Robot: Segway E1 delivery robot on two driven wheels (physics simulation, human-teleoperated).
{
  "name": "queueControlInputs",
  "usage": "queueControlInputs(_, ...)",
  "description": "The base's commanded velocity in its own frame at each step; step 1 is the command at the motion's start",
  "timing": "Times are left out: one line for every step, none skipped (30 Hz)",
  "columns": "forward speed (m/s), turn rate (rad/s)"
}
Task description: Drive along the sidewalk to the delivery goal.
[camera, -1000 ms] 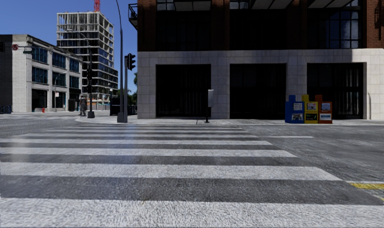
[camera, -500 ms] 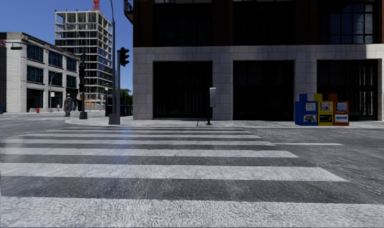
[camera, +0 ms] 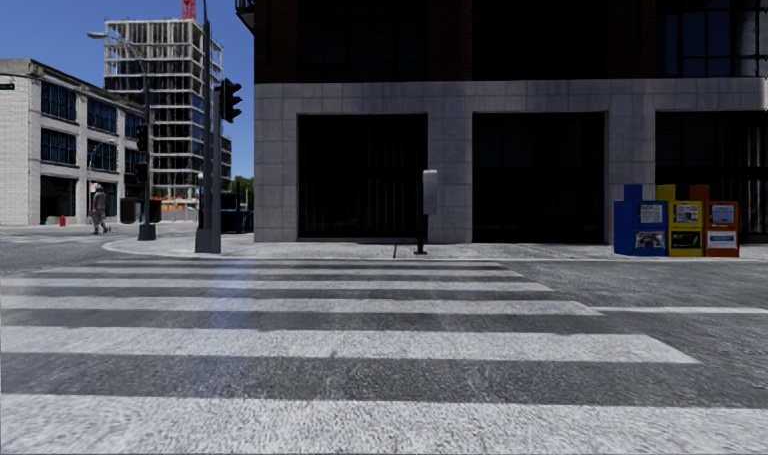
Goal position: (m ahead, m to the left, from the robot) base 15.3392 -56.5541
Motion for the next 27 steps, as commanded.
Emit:
queueControlInputs(2.0, 0.01)
queueControlInputs(2.0, 0.01)
queueControlInputs(1.99, 0.08)
queueControlInputs(1.99, 0.14)
queueControlInputs(1.99, 0.22)
queueControlInputs(1.99, 0.35)
queueControlInputs(1.99, 0.39)
queueControlInputs(1.99, 0.39)
queueControlInputs(1.99, 0.4)
queueControlInputs(1.99, 0.4)
queueControlInputs(1.99, 0.35)
queueControlInputs(1.99, 0.31)
queueControlInputs(1.99, 0.29)
queueControlInputs(1.99, 0.21)
queueControlInputs(1.99, 0.21)
queueControlInputs(1.99, 0.09)
queueControlInputs(1.99, 0.0)
queueControlInputs(1.99, 0.0)
queueControlInputs(1.99, 0.0)
queueControlInputs(1.99, 0.0)
queueControlInputs(1.99, 0.0)
queueControlInputs(1.99, 0.0)
queueControlInputs(2.0, 0.0)
queueControlInputs(2.0, 0.0)
queueControlInputs(2.0, 0.0)
queueControlInputs(2.0, 0.0)
queueControlInputs(2.0, 0.0)
